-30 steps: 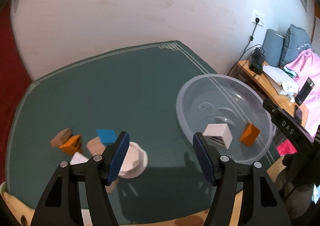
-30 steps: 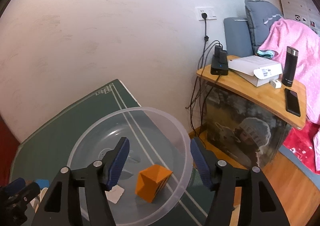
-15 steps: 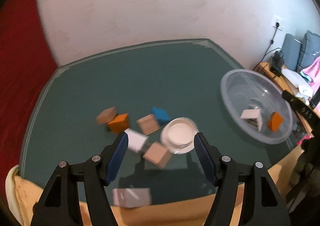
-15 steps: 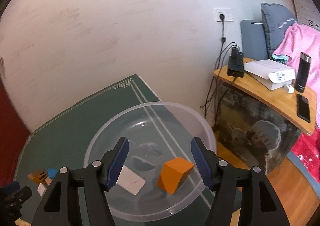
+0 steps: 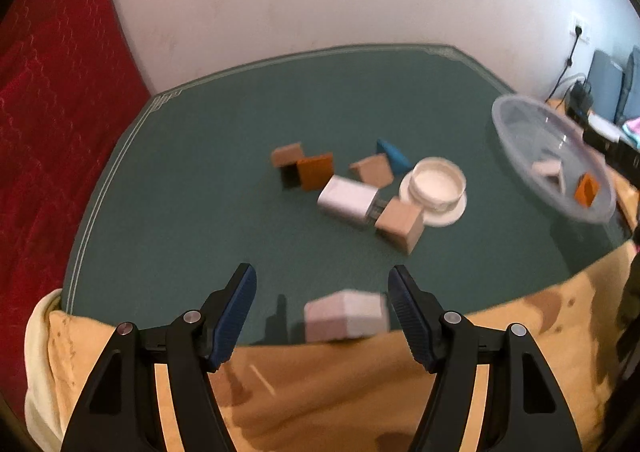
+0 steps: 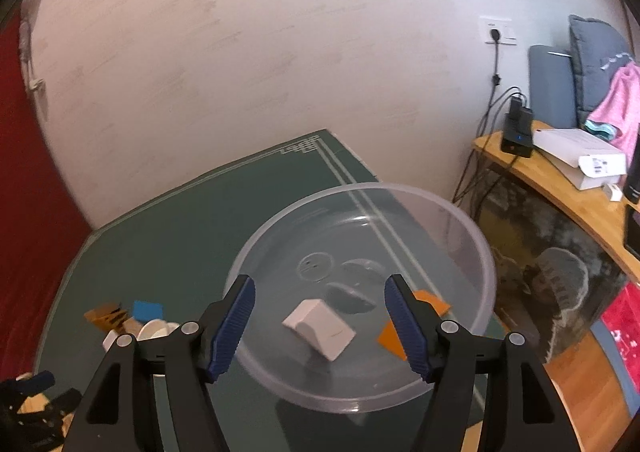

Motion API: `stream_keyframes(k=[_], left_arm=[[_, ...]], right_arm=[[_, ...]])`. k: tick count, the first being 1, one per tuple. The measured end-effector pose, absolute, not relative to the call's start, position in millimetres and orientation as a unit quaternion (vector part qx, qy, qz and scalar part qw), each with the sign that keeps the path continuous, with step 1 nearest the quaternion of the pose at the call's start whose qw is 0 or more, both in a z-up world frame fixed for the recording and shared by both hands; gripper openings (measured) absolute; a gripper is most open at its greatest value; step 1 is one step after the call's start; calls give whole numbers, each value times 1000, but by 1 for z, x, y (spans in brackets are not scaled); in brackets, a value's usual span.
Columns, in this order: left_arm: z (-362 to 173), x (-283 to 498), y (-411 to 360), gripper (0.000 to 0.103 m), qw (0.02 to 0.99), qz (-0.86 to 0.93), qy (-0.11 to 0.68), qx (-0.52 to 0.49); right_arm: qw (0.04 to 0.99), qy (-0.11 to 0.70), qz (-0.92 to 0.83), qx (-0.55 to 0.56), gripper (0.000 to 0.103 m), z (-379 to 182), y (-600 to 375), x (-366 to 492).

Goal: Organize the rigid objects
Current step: 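Move the left gripper to the white cube and grasp it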

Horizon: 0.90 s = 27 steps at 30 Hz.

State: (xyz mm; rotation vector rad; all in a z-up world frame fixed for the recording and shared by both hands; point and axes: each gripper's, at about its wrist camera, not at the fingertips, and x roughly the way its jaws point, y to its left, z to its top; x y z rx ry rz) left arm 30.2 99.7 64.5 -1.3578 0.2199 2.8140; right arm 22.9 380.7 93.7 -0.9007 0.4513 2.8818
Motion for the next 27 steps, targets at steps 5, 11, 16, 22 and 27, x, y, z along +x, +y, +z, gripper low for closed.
stream_keyframes(k=[5, 11, 16, 22, 27], left_arm=[[53, 39, 85, 69, -5, 891, 83, -446], [46, 47, 79, 69, 4, 886, 93, -455], [39, 49, 85, 70, 20, 881, 114, -458], [34, 38, 87, 70, 23, 881, 115, -458], [29, 28, 84, 70, 21, 879, 115, -462]], right_arm=[[34, 141, 941, -305, 71, 89, 374, 21], [31, 139, 938, -315, 71, 83, 371, 20], [12, 140, 935, -325, 71, 81, 367, 20], [-68, 134, 924, -353, 71, 76, 341, 22], [-118, 109, 915, -369, 71, 70, 311, 26]])
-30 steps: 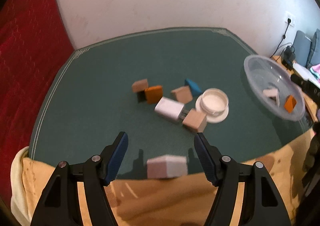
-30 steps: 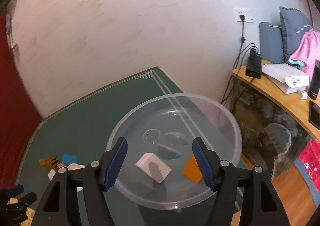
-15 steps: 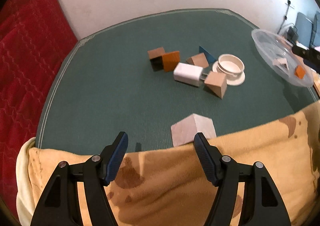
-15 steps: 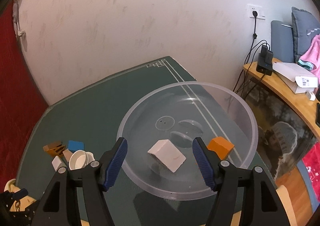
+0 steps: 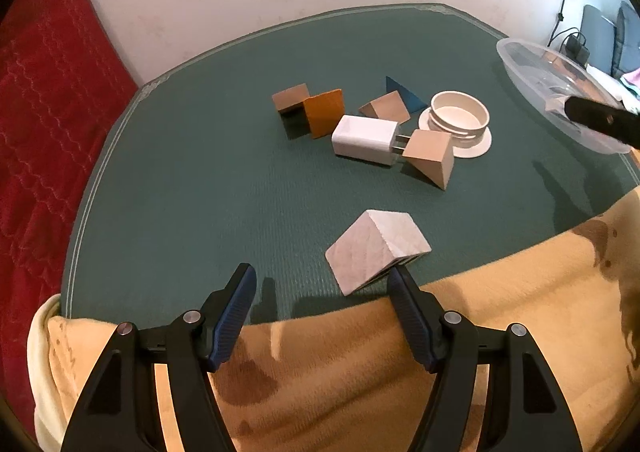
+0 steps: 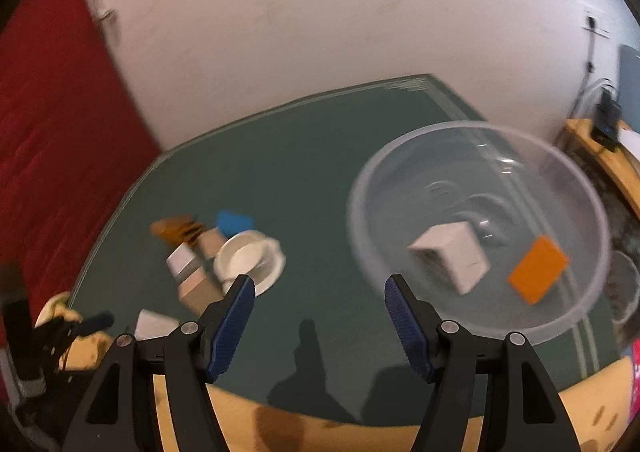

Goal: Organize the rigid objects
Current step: 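Move the left gripper to the white cube and grasp it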

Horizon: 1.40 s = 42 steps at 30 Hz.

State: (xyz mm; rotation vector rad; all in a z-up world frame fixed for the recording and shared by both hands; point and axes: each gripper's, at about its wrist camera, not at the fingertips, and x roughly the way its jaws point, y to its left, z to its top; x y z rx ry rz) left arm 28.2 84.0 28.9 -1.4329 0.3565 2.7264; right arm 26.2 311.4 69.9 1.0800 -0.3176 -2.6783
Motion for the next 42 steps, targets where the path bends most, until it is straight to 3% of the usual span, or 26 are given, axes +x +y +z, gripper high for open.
stream_keyframes(k=[14, 22, 31, 35, 42], left_arm=[[21, 2, 90, 70, 31, 881, 98, -462], [21, -6, 85, 68, 48, 886, 51, -459], [22, -2, 81, 37, 64, 893, 18, -445], [27, 0, 69, 31, 54, 900, -6, -432], [33, 5, 60, 31, 20, 914, -15, -406]], right_arm=[[164, -91, -899, 396, 71, 57, 292, 33], [189, -106, -880, 422, 71, 51, 283, 30], [206, -89, -869, 441, 71, 48, 260, 25], [212, -78, -866, 447, 69, 48, 247, 19], [224, -53, -859, 458, 59, 45, 222, 4]])
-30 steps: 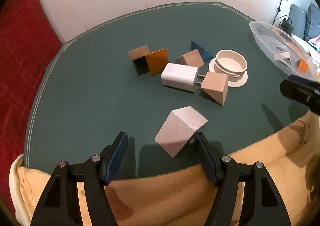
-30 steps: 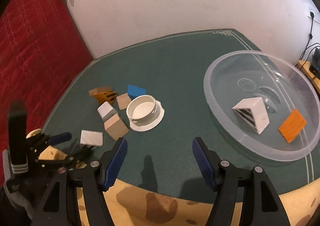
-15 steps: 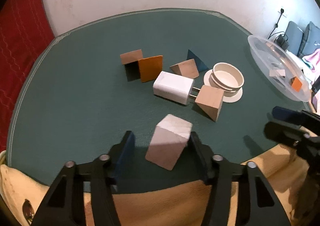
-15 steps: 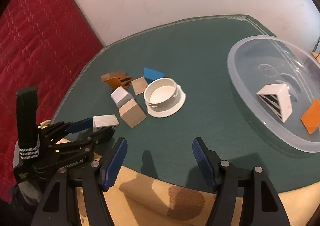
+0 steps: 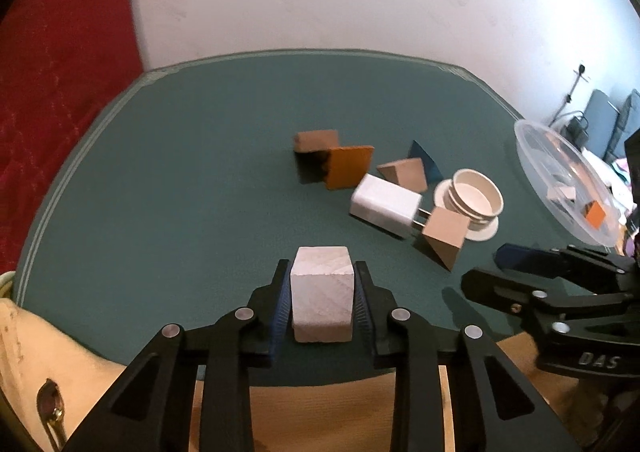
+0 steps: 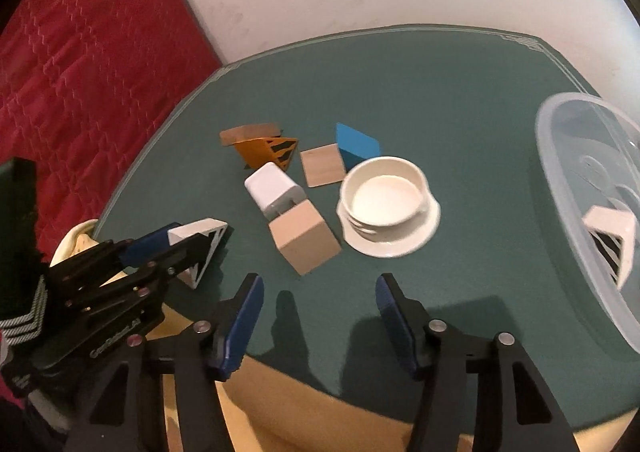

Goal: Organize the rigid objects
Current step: 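Move the left gripper to the white cube and grasp it, then grasp the natural wood cube with the right gripper while the left gripper holds the white cube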

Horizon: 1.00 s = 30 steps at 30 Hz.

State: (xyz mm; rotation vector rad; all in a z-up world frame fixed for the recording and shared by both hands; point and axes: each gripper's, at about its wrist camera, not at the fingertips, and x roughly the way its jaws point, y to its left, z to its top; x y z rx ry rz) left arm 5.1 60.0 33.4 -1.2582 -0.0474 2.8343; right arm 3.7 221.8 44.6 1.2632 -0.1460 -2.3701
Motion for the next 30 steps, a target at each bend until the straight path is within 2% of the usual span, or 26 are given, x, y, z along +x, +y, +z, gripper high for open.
stream_keyframes(k=[4, 9, 20, 30], left_arm=[[31, 2, 52, 31, 11, 912, -25, -410], [29, -1, 42, 31, 7, 907, -43, -419], [24, -4, 38, 33, 7, 900, -55, -432], [23, -3, 38, 33, 9, 898, -56, -435]], right_arm=[[226, -42, -859, 458, 48, 43, 212, -5], [225, -34, -859, 458, 43, 44, 209, -16], [212, 10, -871, 444, 43, 45, 193, -20], [206, 11, -875, 438, 43, 44, 192, -23]])
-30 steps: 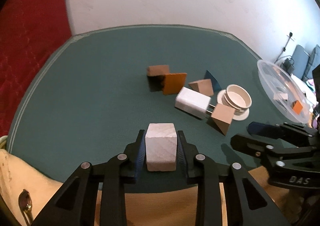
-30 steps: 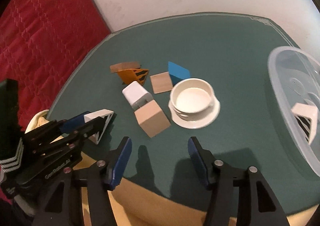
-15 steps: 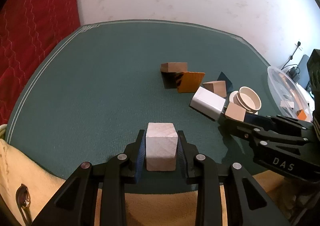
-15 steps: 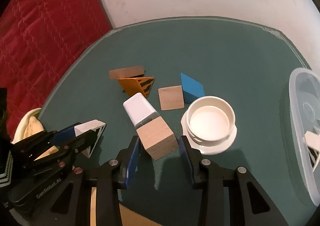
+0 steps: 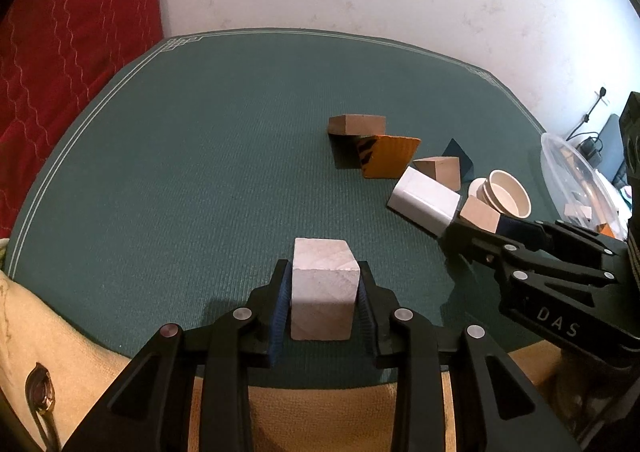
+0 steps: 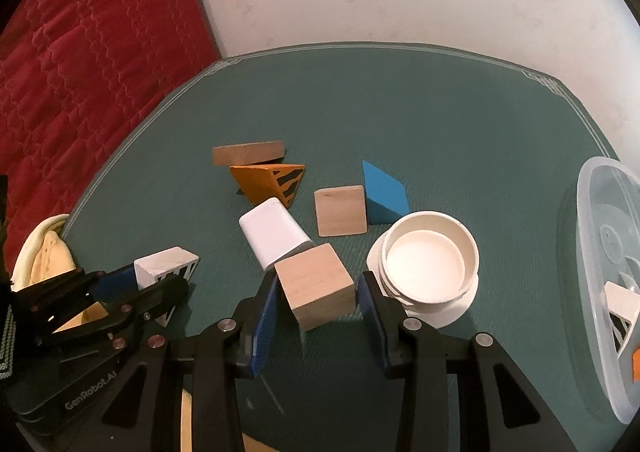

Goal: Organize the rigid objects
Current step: 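Grasp the natural wood cube with the right gripper while the left gripper holds the white cube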

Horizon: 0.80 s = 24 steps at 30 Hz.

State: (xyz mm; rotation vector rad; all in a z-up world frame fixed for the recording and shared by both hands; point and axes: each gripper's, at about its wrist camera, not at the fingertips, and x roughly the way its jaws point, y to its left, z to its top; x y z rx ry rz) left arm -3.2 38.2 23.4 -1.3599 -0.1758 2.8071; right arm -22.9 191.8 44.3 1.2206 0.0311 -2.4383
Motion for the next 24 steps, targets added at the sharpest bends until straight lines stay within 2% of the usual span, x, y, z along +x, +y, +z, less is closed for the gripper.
stream_keyframes(k=[3, 10, 24], left_arm=[[23, -3, 38, 33, 11, 899, -57, -435], [24, -1, 37, 32, 26, 901, -52, -431], [33, 6, 36, 31, 50, 912, -60, -403]], right_arm=[[209, 16, -874, 438, 43, 44, 189, -23], [212, 9, -875, 435, 35, 48, 196, -15], [167, -73, -898, 401, 34, 74, 242, 11]])
